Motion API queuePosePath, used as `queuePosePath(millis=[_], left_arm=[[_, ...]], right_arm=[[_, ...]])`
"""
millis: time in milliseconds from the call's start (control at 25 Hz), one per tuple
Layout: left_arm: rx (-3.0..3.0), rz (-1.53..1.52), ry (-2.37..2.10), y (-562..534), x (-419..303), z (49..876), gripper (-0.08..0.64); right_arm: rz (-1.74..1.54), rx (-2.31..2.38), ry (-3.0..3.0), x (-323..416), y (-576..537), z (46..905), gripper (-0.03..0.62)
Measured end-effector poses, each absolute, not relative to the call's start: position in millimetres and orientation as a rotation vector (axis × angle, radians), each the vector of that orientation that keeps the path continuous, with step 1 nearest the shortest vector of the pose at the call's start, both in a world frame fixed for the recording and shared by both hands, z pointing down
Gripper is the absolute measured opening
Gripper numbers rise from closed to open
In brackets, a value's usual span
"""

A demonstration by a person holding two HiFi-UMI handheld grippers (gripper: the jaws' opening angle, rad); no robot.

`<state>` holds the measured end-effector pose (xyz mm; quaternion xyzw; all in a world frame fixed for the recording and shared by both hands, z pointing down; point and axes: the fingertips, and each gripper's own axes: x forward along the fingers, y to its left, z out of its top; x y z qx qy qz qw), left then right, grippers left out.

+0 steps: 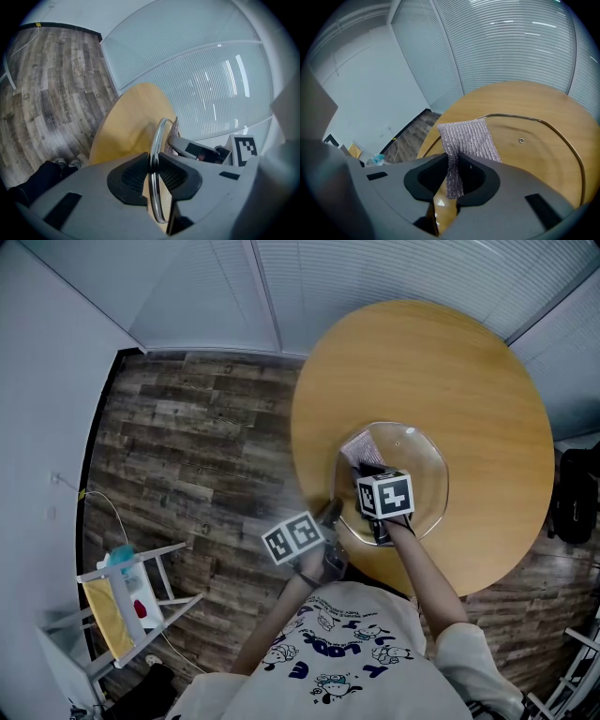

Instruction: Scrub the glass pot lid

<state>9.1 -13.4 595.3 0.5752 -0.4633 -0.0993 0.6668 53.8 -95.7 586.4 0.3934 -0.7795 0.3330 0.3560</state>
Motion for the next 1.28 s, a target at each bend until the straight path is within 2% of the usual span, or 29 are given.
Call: queuePosePath(millis=[1280], left_arm=[[1.297,-0.235,-1.034,-13.2,11.3,593.9,0.071]], right_arm=[[0.848,1.188,-1.943,97.2,-120.3,584.8,0.075]])
